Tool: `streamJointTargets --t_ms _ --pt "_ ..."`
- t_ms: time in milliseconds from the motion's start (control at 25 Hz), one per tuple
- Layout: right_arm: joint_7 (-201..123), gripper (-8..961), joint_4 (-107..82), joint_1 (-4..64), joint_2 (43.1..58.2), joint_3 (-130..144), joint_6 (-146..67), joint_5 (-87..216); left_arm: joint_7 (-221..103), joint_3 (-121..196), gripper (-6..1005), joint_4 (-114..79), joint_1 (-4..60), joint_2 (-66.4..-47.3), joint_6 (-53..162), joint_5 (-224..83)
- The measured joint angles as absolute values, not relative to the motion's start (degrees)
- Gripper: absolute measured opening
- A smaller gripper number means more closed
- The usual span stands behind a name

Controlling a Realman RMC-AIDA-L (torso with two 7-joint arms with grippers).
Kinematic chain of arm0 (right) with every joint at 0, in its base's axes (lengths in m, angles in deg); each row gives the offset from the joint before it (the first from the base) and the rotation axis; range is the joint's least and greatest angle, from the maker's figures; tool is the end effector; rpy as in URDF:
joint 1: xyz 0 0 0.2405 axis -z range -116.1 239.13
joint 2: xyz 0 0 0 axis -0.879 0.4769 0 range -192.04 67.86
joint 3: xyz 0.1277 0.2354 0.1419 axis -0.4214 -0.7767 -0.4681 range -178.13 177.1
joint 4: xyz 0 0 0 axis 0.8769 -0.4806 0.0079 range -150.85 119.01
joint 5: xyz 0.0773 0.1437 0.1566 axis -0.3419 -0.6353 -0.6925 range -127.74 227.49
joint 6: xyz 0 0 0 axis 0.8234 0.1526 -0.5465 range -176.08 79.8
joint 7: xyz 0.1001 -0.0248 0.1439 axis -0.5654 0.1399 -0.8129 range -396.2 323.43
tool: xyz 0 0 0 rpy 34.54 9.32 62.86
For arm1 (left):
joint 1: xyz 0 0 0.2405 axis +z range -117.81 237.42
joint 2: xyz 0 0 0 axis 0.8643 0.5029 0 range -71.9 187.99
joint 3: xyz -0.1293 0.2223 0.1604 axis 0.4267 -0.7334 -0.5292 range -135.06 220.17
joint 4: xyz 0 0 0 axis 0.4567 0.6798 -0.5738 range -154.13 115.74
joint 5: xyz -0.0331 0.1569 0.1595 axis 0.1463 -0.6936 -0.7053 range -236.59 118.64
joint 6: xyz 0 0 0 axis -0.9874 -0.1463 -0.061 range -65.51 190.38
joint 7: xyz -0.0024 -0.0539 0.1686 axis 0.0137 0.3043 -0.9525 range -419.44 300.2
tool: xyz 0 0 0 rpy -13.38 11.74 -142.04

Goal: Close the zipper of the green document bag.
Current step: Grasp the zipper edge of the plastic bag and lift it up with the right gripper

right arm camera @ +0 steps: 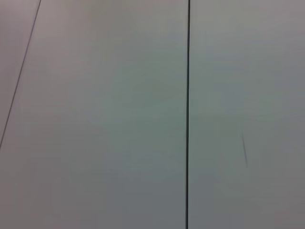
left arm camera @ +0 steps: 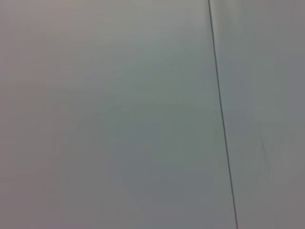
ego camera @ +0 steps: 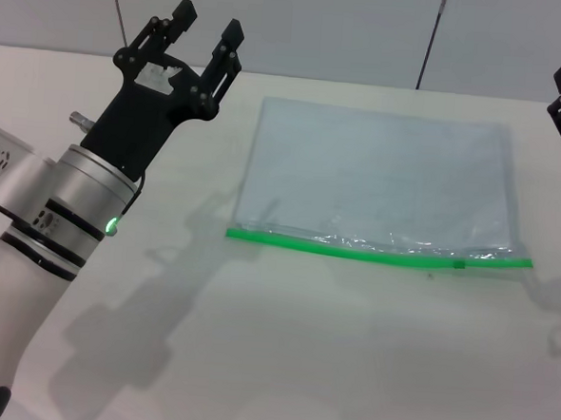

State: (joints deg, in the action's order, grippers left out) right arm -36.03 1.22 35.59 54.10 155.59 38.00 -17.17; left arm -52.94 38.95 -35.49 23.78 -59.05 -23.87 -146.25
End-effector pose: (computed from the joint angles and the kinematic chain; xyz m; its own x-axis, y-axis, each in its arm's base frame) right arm 0.2995 0.3722 -0.0371 0.6490 0.3736 -0.6627 -0.5969 -0.2900 -0.7480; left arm -0.2570 0.4002 -0.0644 0.5667 -0.3095 0.7636 0.6180 -0.4533 -0.6424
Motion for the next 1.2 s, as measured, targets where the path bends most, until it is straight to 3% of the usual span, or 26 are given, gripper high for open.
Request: streamJointTargets --t_ms 520,1200 --pt "-34.41 796 0.55 35.59 54.10 155.64 37.25 -17.27 -52.94 38.95 584 -35.29 23.74 -59.04 -23.14 -146.25" --pt "2.27 768 -0.82 39.64 54.50 156.27 24.85 -19.62 -52.94 39.38 577 -34.99 23.86 -58.93 -21.14 -145.80"
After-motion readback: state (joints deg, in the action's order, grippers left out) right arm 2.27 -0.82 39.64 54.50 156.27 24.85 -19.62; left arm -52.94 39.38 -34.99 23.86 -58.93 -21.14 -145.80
